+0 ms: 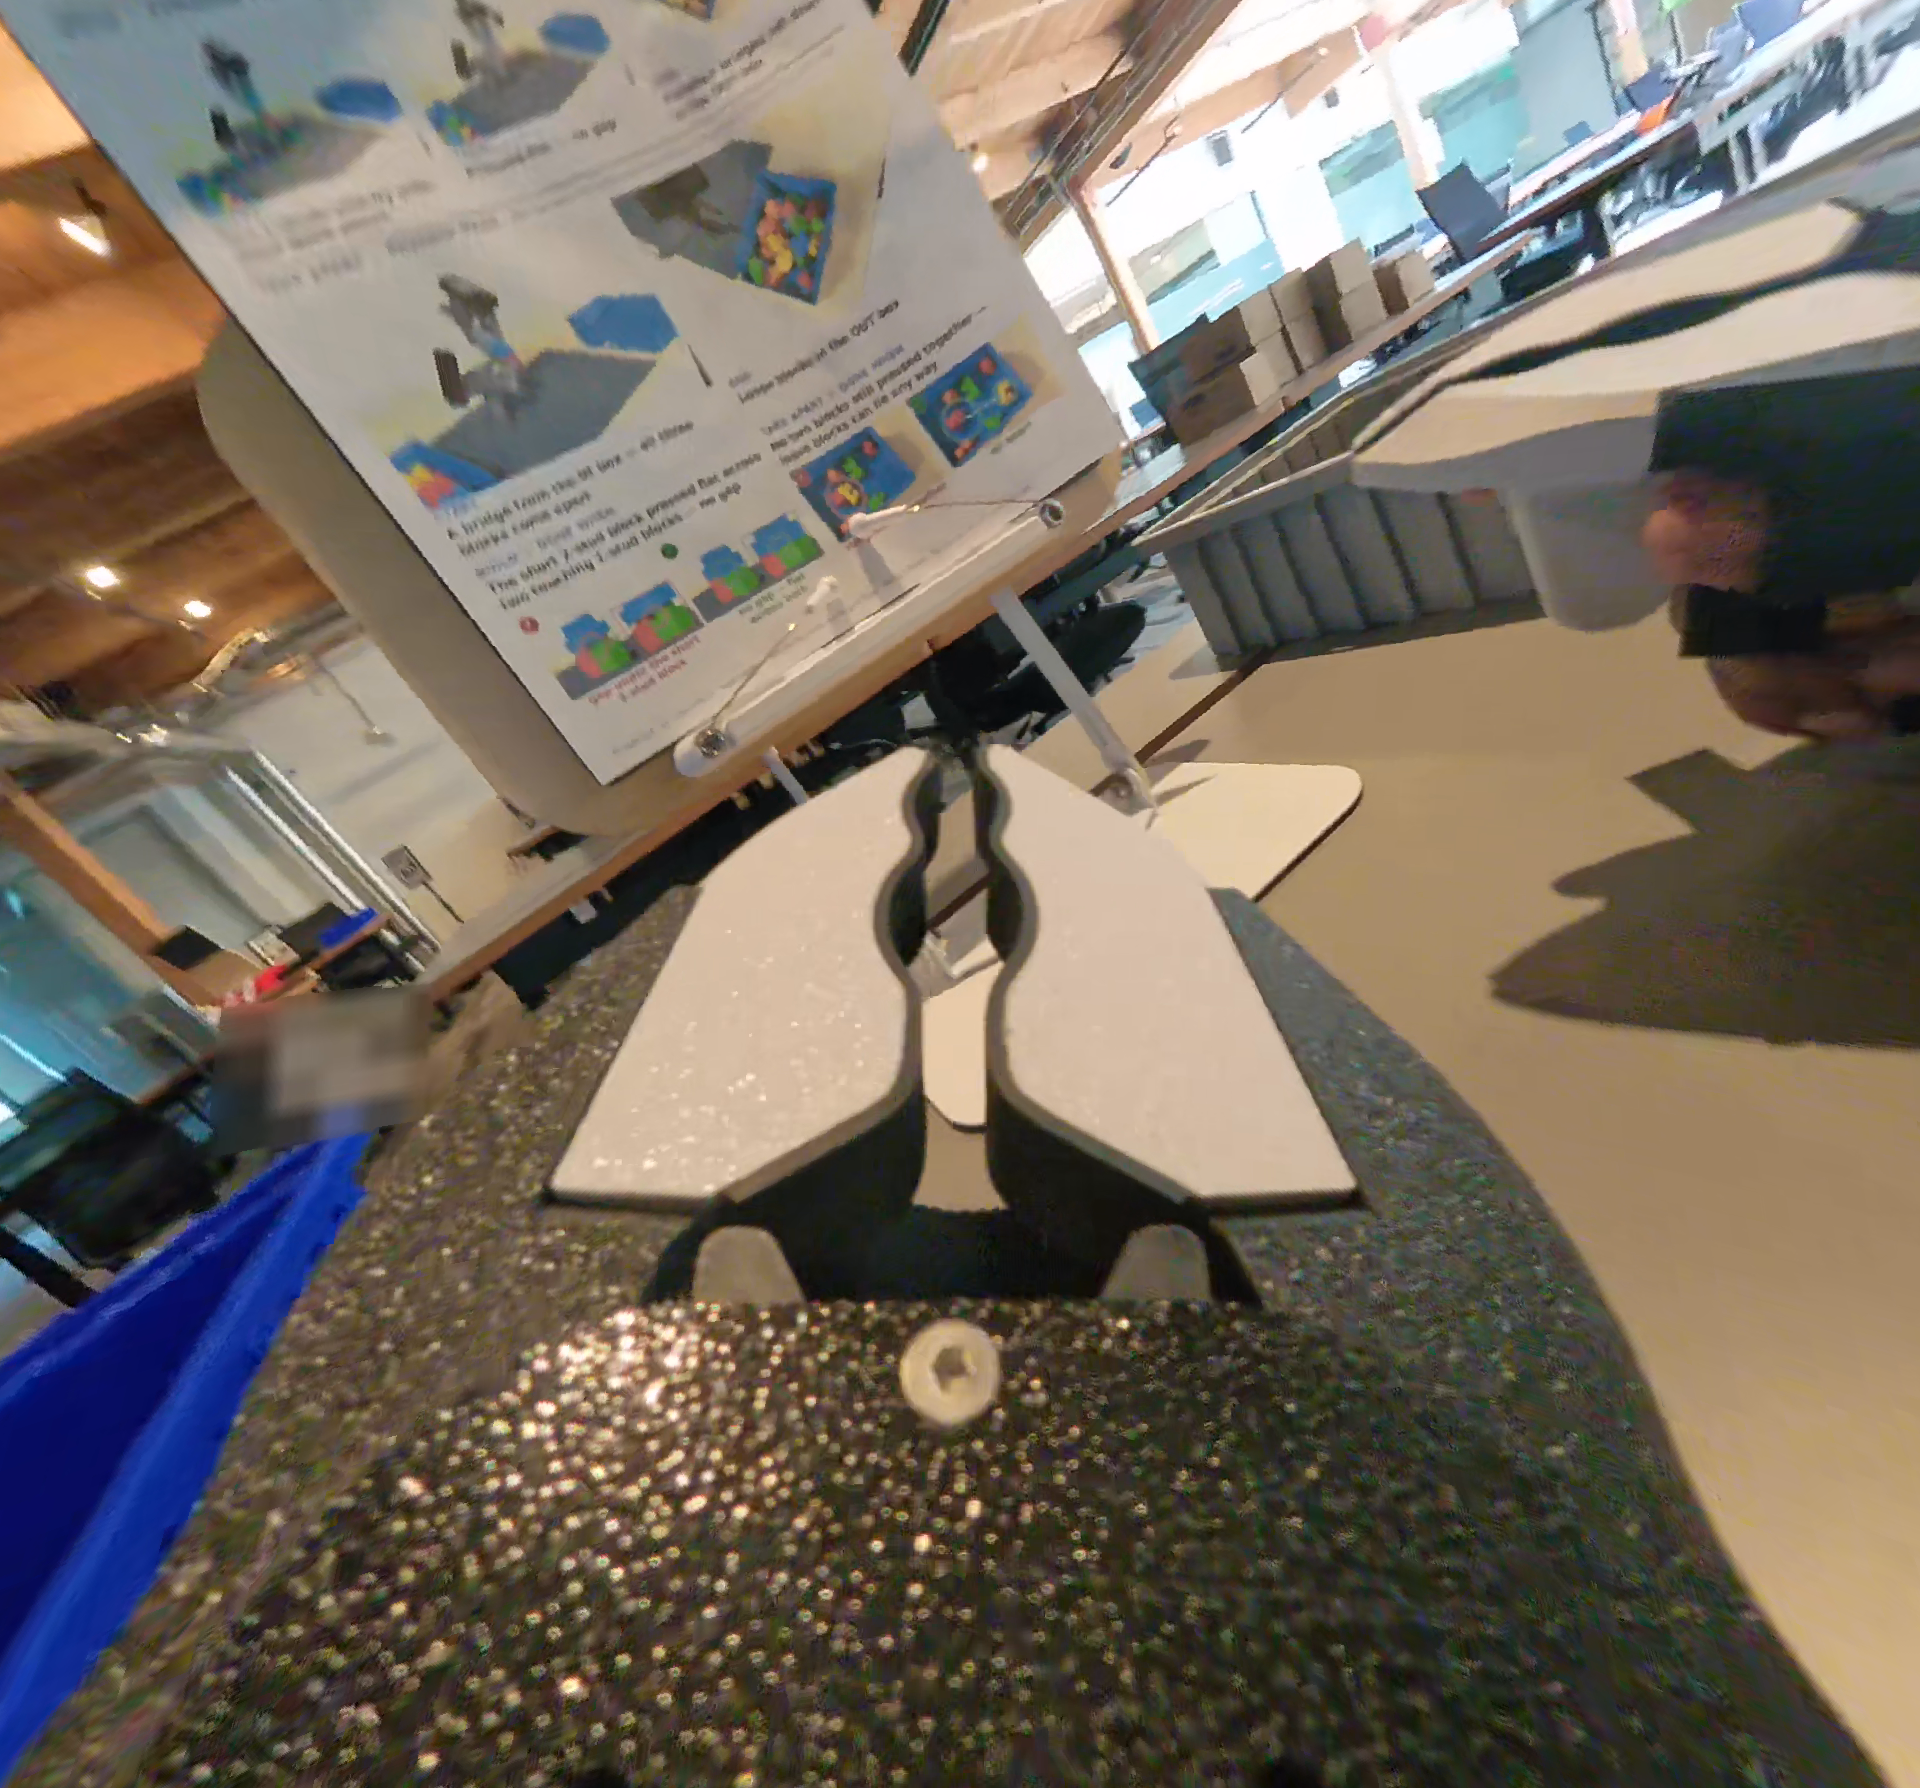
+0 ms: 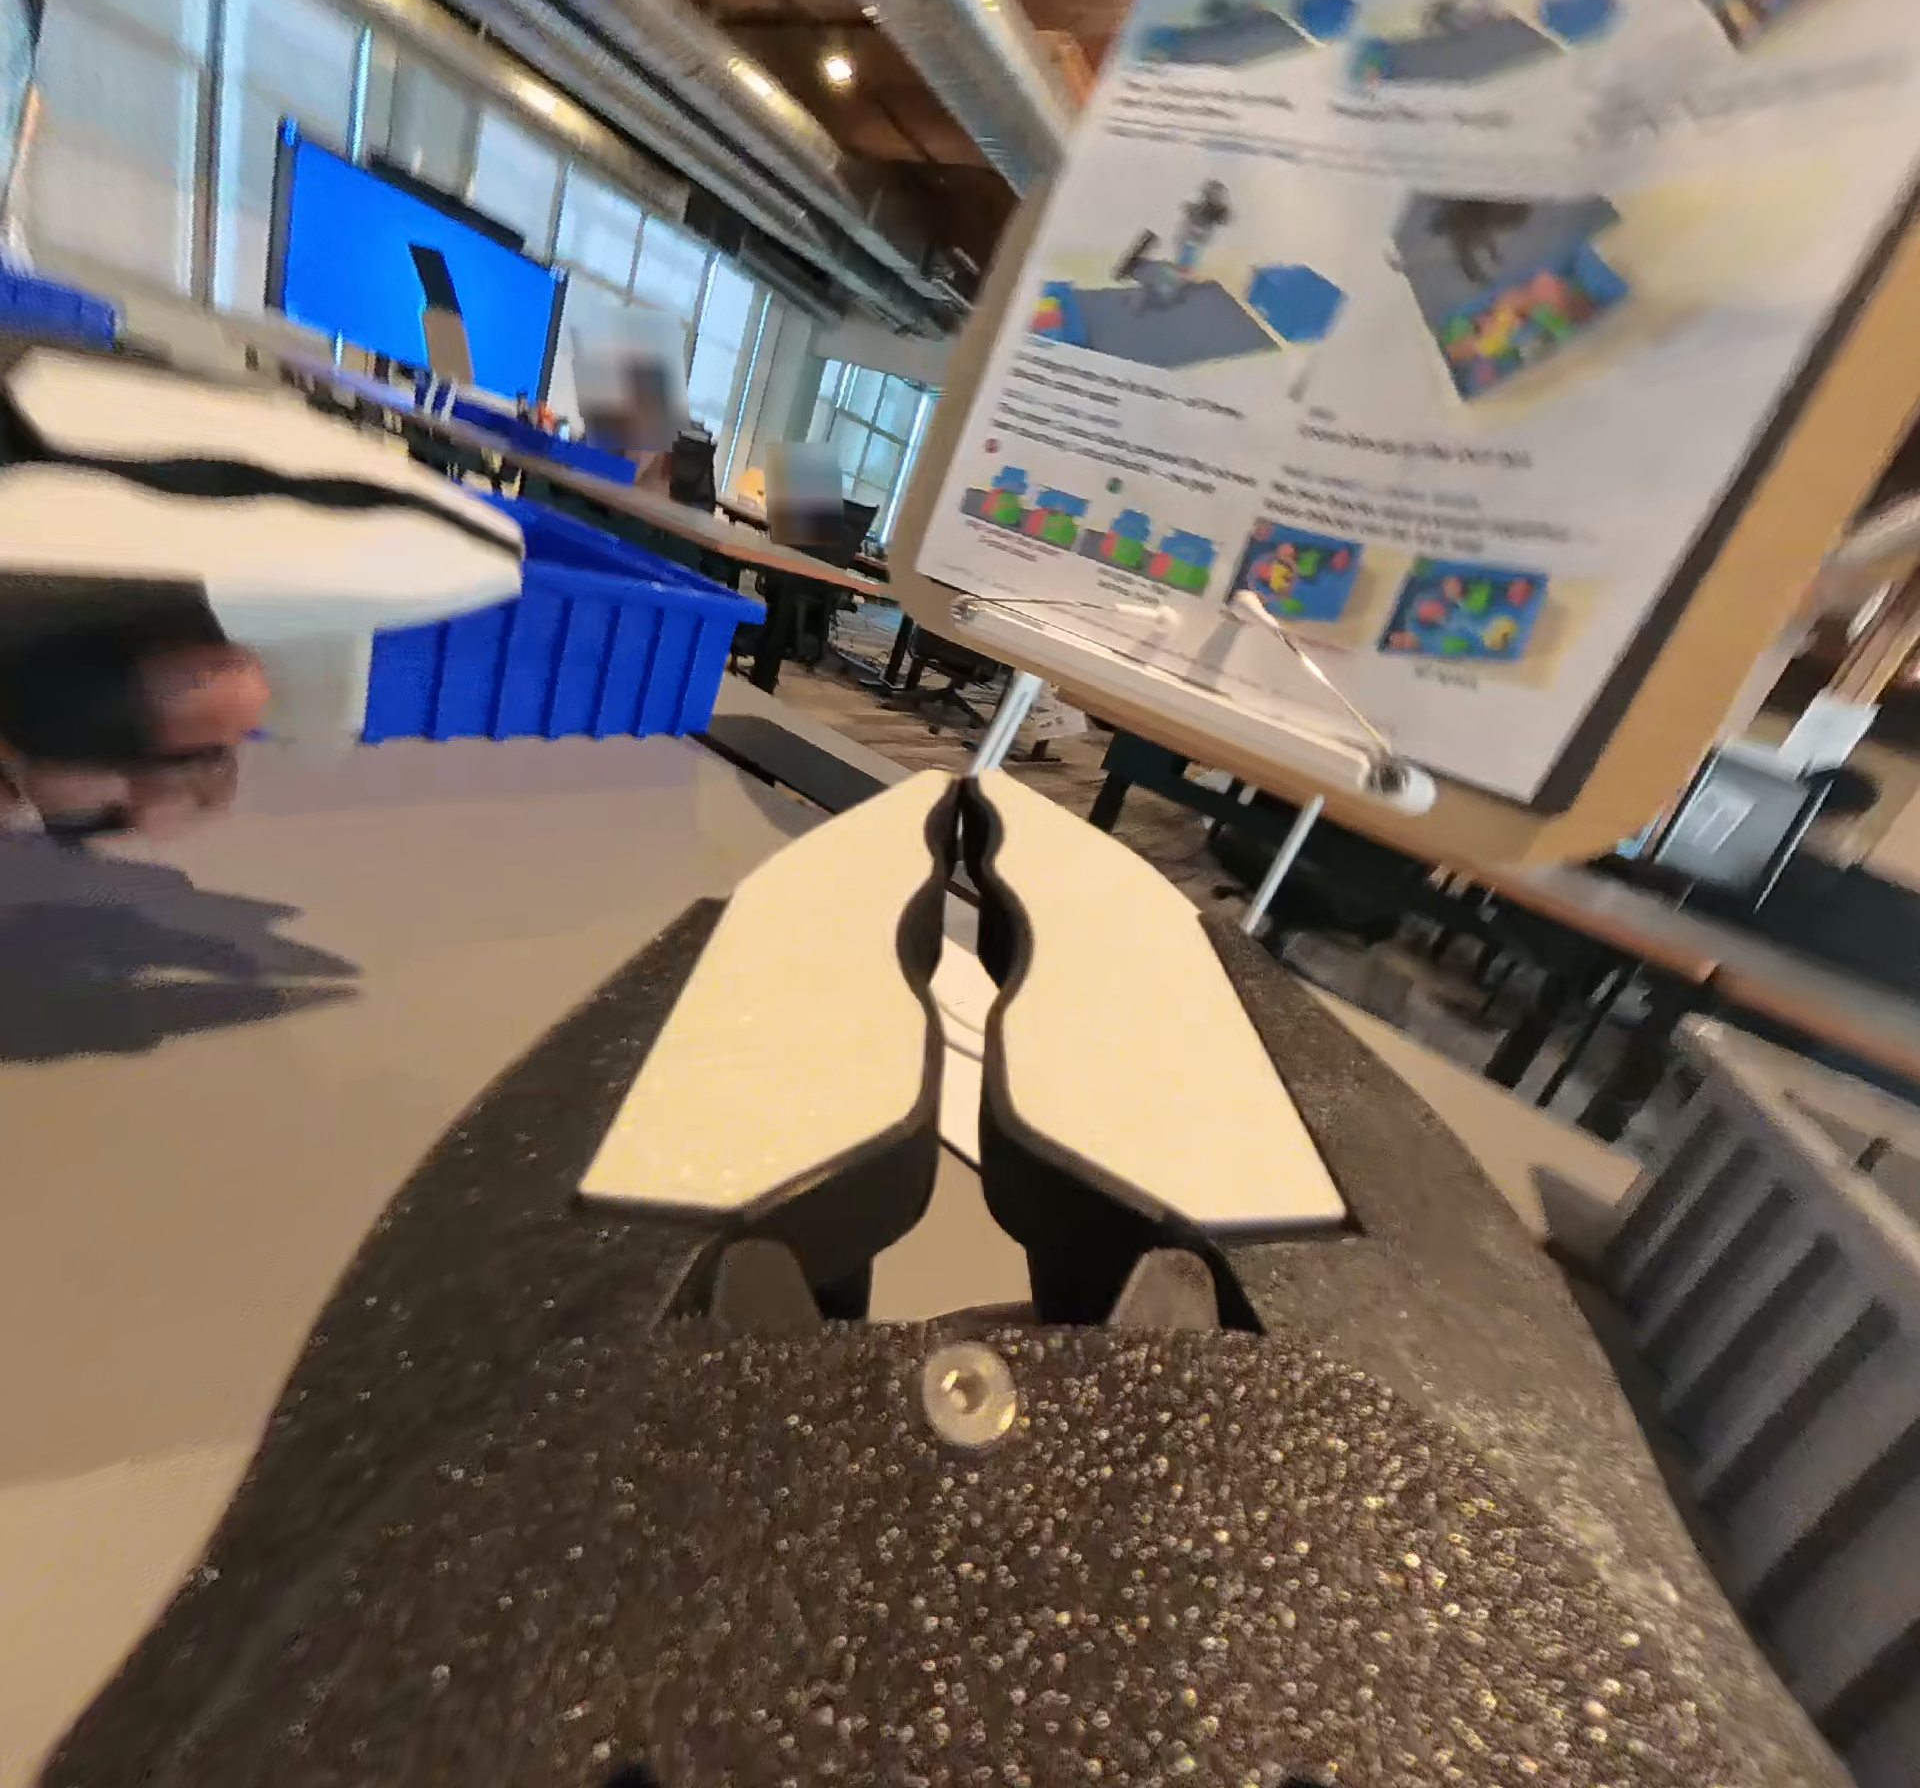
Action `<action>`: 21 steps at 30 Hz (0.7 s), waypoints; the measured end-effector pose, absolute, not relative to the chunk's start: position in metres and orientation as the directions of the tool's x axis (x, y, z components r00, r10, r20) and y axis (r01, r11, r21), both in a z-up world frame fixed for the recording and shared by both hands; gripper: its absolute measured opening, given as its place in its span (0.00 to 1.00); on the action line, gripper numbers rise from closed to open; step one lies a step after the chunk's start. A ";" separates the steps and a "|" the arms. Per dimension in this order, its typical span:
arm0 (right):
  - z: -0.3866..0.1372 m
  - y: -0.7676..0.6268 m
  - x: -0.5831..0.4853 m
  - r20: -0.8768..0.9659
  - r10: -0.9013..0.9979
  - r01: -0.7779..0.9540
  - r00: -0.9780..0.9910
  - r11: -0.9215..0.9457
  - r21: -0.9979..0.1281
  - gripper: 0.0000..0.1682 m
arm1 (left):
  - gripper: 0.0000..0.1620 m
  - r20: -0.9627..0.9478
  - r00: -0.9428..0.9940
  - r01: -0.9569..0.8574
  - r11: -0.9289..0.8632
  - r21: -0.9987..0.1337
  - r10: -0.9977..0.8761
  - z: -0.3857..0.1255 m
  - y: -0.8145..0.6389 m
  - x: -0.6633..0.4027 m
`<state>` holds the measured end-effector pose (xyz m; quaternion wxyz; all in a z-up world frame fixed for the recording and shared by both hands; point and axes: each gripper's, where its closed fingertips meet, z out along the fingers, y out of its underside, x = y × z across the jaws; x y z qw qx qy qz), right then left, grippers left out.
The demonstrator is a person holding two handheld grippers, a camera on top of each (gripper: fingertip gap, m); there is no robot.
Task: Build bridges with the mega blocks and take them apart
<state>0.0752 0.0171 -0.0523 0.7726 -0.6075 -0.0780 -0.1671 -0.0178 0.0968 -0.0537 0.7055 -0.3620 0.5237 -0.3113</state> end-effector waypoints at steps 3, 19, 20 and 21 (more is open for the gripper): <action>-0.052 0.017 0.063 0.385 -0.158 0.411 0.909 0.197 -0.890 0.00 | 0.00 -0.595 0.305 0.036 0.633 -0.773 -0.744 -0.046 0.090 -0.028; -0.055 0.016 0.055 0.412 -0.166 0.438 0.896 0.178 -0.881 0.00 | 0.04 -0.578 0.441 0.034 0.656 -0.754 -0.687 -0.023 0.097 -0.064; -0.056 0.016 0.055 0.413 -0.166 0.439 0.896 0.176 -0.881 0.00 | 0.04 -0.580 0.442 0.034 0.659 -0.752 -0.684 -0.022 0.097 -0.065; -0.057 0.016 0.055 0.414 -0.164 0.439 0.895 0.174 -0.881 0.00 | 0.04 -0.582 0.444 0.032 0.661 -0.750 -0.682 -0.022 0.097 -0.065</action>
